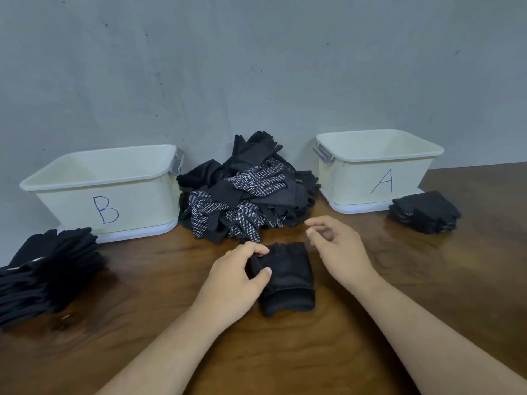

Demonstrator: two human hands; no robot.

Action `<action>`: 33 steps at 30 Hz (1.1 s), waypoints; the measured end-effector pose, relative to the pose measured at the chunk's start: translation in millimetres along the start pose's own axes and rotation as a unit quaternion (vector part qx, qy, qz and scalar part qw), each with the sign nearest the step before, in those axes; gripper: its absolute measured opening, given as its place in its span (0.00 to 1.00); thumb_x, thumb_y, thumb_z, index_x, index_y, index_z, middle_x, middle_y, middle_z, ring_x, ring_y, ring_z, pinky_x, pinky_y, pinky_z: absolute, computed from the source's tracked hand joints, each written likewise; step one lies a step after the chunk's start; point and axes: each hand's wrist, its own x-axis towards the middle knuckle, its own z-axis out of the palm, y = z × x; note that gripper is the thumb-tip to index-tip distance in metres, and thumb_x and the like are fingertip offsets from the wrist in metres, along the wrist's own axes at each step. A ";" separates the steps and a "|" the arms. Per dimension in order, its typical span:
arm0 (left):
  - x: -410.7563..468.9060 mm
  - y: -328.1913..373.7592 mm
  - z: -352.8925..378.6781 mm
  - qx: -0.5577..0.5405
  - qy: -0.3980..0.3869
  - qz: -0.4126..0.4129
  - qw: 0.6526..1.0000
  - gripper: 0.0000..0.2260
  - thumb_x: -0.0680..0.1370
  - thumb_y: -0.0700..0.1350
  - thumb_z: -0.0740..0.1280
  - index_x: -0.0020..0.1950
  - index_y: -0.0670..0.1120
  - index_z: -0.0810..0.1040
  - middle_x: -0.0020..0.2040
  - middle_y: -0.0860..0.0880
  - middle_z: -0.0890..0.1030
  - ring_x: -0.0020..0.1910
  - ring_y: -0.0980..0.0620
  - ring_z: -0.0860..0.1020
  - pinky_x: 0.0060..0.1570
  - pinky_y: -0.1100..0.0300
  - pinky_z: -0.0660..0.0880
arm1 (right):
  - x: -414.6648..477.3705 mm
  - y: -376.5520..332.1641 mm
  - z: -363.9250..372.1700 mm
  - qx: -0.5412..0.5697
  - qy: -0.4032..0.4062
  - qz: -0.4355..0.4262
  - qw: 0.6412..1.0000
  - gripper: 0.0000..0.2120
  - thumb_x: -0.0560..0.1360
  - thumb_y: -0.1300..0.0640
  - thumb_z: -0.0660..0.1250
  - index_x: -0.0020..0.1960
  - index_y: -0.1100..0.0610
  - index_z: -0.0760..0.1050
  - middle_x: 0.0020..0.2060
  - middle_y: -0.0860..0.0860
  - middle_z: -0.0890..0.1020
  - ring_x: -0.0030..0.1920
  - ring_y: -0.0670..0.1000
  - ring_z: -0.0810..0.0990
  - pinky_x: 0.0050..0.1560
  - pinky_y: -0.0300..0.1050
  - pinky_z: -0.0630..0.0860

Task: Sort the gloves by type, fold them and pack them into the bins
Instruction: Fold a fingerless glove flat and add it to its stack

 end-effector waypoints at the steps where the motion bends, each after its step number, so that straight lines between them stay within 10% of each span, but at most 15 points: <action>1: 0.0 0.1 0.1 -0.004 -0.002 0.004 1.000 0.14 0.79 0.52 0.71 0.62 0.67 0.76 0.54 0.63 0.80 0.48 0.59 0.78 0.57 0.56 0.76 | 6.7 2.1 1.6 0.000 0.013 0.017 1.000 0.08 0.81 0.53 0.70 0.57 0.43 0.83 0.46 0.42 0.87 0.46 0.43 0.85 0.53 0.44 0.83; 7: 1.9 -2.5 2.9 0.002 0.000 0.006 1.000 0.15 0.79 0.49 0.69 0.59 0.69 0.77 0.51 0.59 0.78 0.41 0.59 0.76 0.52 0.60 0.73 | 56.4 4.5 18.8 -0.040 0.027 0.065 0.997 0.24 0.82 0.37 0.65 0.70 0.49 0.80 0.62 0.45 0.84 0.61 0.45 0.80 0.64 0.44 0.73; 11: 3.2 -1.3 5.0 0.029 -0.001 0.022 0.999 0.13 0.80 0.48 0.68 0.60 0.66 0.77 0.55 0.69 0.75 0.44 0.62 0.73 0.63 0.55 0.72 | 93.2 16.2 36.1 -0.088 0.034 0.063 0.994 0.34 0.72 0.20 0.60 0.55 0.45 0.86 0.52 0.43 0.86 0.59 0.51 0.81 0.62 0.57 0.80; 18: 4.2 -5.4 6.3 0.035 -0.009 0.012 0.999 0.11 0.81 0.56 0.66 0.61 0.70 0.74 0.56 0.69 0.74 0.51 0.59 0.73 0.64 0.54 0.73 | 99.0 4.5 35.8 0.100 0.096 -0.001 0.990 0.06 0.80 0.49 0.73 0.51 0.50 0.78 0.48 0.46 0.85 0.51 0.46 0.84 0.54 0.49 0.80; 23: 2.0 -3.7 4.2 0.041 -0.014 0.010 0.999 0.10 0.81 0.57 0.67 0.61 0.69 0.75 0.57 0.68 0.75 0.57 0.62 0.73 0.60 0.57 0.73 | 114.6 -21.8 13.5 0.307 0.137 0.015 0.941 0.06 0.82 0.56 0.72 0.53 0.50 0.75 0.45 0.43 0.87 0.49 0.48 0.86 0.51 0.56 0.85; 33: -1.4 -1.2 -0.8 -0.005 -0.012 -0.020 1.000 0.12 0.82 0.52 0.69 0.59 0.70 0.77 0.55 0.63 0.78 0.43 0.62 0.76 0.46 0.69 0.68 | 87.9 -64.1 -21.2 0.321 0.056 -0.040 0.945 0.13 0.83 0.62 0.71 0.67 0.60 0.76 0.56 0.56 0.88 0.60 0.58 0.86 0.63 0.54 0.83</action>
